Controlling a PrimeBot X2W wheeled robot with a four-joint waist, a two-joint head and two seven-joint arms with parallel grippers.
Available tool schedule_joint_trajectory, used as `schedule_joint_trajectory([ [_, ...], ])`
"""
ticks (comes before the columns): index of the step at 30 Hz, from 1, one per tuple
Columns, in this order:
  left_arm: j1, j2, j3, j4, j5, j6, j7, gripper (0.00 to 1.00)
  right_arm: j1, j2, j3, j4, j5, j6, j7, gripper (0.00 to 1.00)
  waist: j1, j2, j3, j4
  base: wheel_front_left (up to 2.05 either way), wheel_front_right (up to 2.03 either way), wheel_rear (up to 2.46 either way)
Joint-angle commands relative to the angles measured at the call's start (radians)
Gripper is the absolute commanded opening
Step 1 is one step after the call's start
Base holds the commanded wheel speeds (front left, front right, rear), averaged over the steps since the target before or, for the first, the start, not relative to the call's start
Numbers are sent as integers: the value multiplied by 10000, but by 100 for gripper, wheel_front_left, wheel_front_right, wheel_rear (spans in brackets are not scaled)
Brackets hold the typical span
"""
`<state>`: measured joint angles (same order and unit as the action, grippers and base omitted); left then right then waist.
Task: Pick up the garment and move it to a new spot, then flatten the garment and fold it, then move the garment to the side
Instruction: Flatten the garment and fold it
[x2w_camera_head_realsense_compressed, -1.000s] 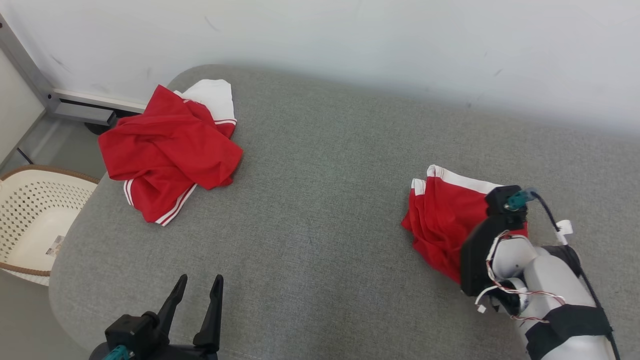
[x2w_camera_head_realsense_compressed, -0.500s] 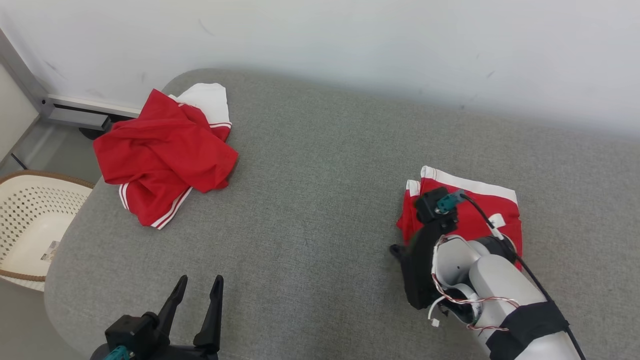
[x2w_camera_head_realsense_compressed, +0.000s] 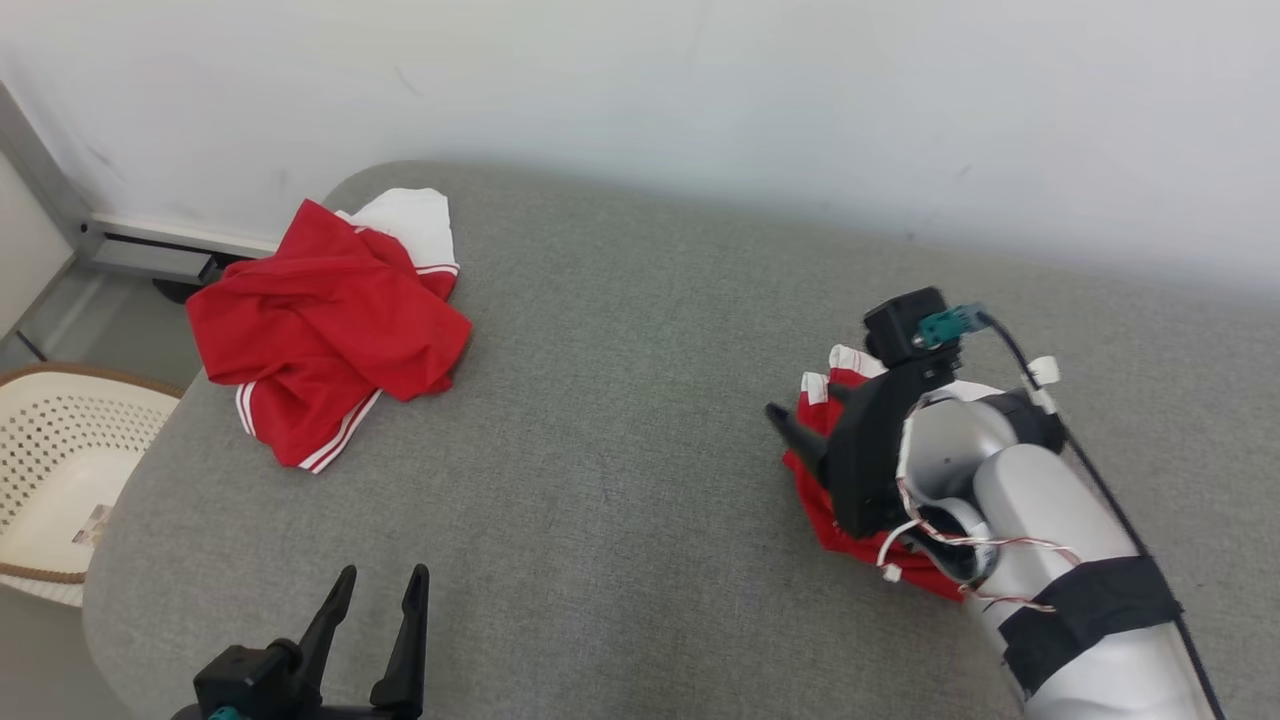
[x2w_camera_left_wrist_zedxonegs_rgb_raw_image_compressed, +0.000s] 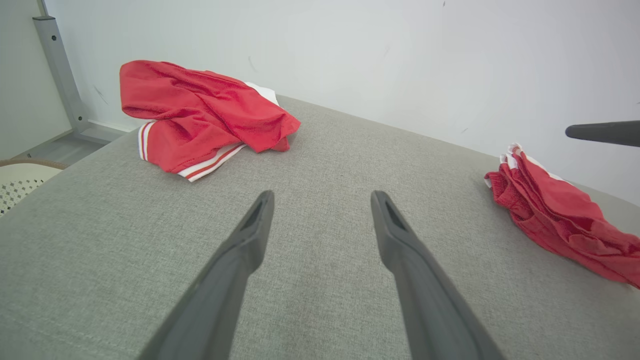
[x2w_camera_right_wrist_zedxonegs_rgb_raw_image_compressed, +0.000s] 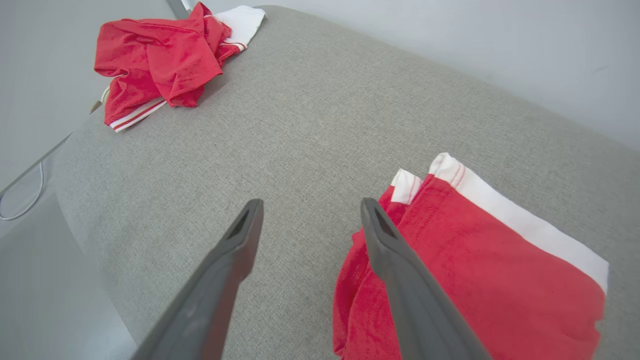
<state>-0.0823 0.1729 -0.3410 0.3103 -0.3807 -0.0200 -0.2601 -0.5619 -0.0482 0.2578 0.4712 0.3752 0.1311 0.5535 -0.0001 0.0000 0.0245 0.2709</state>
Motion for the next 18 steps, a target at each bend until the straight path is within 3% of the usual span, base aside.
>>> schedule_joint_trajectory([
  [1, 106, 87, 28, -57, -26, -8, -40, 100, 63, -46, -225, -70, -202, -7, 36, 100, 1, 0, -75, -112, 0, 0, 0],
  [11, 231, 241, -78, -317, -45, 62, 118, 100, 964, -35, -3514, -825, -1542, -5, 939, 100, 1, 0, -70, -578, 0, 0, 0],
  [18, 43, 282, -159, -421, -55, 55, 195, 100, 1405, -34, -4838, -688, -1585, -5, 1424, 100, 1, 0, 224, -710, 0, 0, 0],
])
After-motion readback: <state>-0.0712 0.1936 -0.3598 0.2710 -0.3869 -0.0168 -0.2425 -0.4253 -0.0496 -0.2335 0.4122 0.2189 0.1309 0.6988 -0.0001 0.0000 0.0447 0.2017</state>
